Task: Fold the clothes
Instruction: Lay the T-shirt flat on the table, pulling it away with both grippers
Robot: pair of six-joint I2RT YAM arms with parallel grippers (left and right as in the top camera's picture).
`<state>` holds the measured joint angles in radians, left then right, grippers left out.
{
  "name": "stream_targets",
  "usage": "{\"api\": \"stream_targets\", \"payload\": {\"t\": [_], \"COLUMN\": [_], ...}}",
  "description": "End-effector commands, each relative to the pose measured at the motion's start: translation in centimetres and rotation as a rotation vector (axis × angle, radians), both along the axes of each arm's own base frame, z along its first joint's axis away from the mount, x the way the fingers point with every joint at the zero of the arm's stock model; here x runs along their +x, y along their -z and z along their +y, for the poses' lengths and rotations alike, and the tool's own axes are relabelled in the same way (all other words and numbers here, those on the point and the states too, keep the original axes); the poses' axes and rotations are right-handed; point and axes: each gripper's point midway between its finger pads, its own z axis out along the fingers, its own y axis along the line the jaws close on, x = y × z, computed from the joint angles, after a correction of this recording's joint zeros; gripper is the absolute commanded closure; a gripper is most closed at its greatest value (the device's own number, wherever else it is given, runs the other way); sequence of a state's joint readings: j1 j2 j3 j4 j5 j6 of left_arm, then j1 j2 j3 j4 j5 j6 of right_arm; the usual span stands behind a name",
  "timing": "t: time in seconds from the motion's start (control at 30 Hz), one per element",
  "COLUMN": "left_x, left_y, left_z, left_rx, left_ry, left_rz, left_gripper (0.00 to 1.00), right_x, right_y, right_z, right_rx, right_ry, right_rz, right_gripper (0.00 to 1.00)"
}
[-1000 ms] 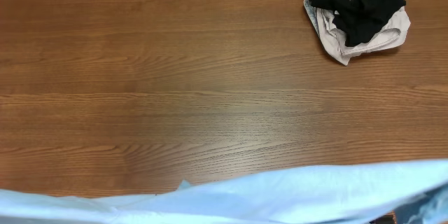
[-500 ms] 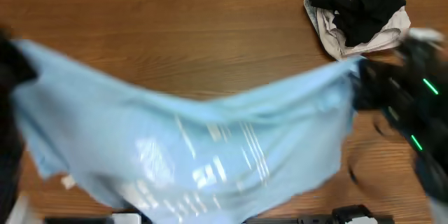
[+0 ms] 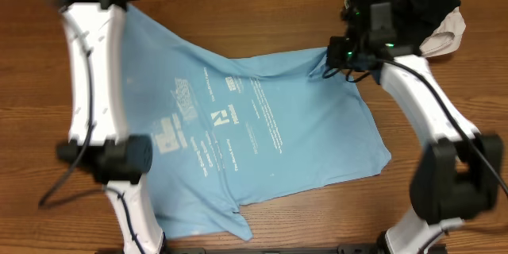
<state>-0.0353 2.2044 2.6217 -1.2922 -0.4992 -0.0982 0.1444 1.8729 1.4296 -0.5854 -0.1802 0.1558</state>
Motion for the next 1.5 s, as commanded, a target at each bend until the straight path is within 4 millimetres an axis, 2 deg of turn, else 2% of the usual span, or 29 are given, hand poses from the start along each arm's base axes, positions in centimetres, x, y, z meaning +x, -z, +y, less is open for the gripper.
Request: {"api": "stream_targets", "payload": {"t": [0.0, 0.1, 0.2, 0.3, 0.33, 0.37, 0.4, 0.47, 0.5, 0.63, 0.83, 0.97, 1.13, 1.17, 1.23, 1.3, 1.47], "left_x": [3.2, 5.9, 7.6, 8.2, 8.3, 8.3, 8.3, 8.4, 8.4, 8.4, 7.9, 7.6, 7.4, 7.3, 7.3, 7.3, 7.1], "left_y": [4.5, 8.4, 11.7, 14.3, 15.1, 15.5, 16.1, 16.5, 16.6, 16.6, 16.9, 17.2, 17.6, 17.7, 17.7, 17.7, 17.8], "left_z": [0.1, 0.3, 0.0, -0.8, -1.0, -1.2, -1.4, -1.7, -1.8, -2.1, -1.8, -2.0, -2.8, -2.8, -2.8, -2.8, -2.2], "left_rx": [-0.009, -0.011, -0.031, -0.066, -0.077, -0.087, -0.095, -0.115, -0.121, -0.133, -0.133, -0.144, -0.191, -0.191, -0.19, -0.19, -0.192], "left_ry": [-0.013, -0.016, -0.002, 0.024, 0.031, 0.039, 0.045, 0.058, 0.063, 0.072, 0.067, 0.073, 0.101, 0.101, 0.101, 0.1, 0.089], "left_rz": [0.026, 0.03, 0.047, 0.082, 0.095, 0.105, 0.117, 0.122, 0.123, 0.123, 0.146, 0.163, 0.183, 0.184, 0.184, 0.185, 0.191], "left_gripper": [0.96, 0.96, 0.96, 0.96, 0.96, 0.96, 0.96, 0.96, 0.96, 0.96, 0.96, 0.96, 0.96, 0.96, 0.96, 0.96, 0.96], "right_x": [1.2, 2.9, 4.7, 6.4, 7.0, 7.5, 7.9, 8.5, 8.7, 8.3, 4.8, 2.9, 2.2, 2.2, 2.2, 2.1, 2.2], "right_y": [1.5, 1.9, 0.5, -1.4, -2.0, -2.5, -3.2, -4.0, -4.2, -3.3, 0.8, 3.7, 5.8, 6.1, 6.8, 7.5, 8.5], "right_z": [1.3, 1.5, 1.7, 1.9, 2.0, 2.1, 2.1, 2.0, 1.8, 1.4, 1.5, 2.8, 4.8, 4.9, 4.9, 4.5, 3.4], "right_rx": [0.059, 0.065, 0.074, 0.086, 0.09, 0.095, 0.099, 0.099, 0.094, 0.084, 0.057, 0.02, 0.005, -0.008, -0.052, -0.098, -0.208], "right_ry": [-0.044, -0.045, -0.045, -0.048, -0.048, -0.048, -0.047, -0.034, -0.023, 0.003, -0.002, -0.048, -0.056, -0.042, -0.002, 0.064, 0.146], "right_rz": [-0.013, -0.069, -0.164, -0.271, -0.303, -0.336, -0.367, -0.411, -0.419, -0.372, -0.154, -0.05, -0.007, -0.005, 0.001, 0.009, -0.005], "right_gripper": [0.96, 0.96, 0.96, 0.95, 0.92, 0.85, 0.67, 0.13, 0.0, 0.0, 0.0, 0.0, 0.0, 0.02, 0.15, 0.22, 0.27]}}
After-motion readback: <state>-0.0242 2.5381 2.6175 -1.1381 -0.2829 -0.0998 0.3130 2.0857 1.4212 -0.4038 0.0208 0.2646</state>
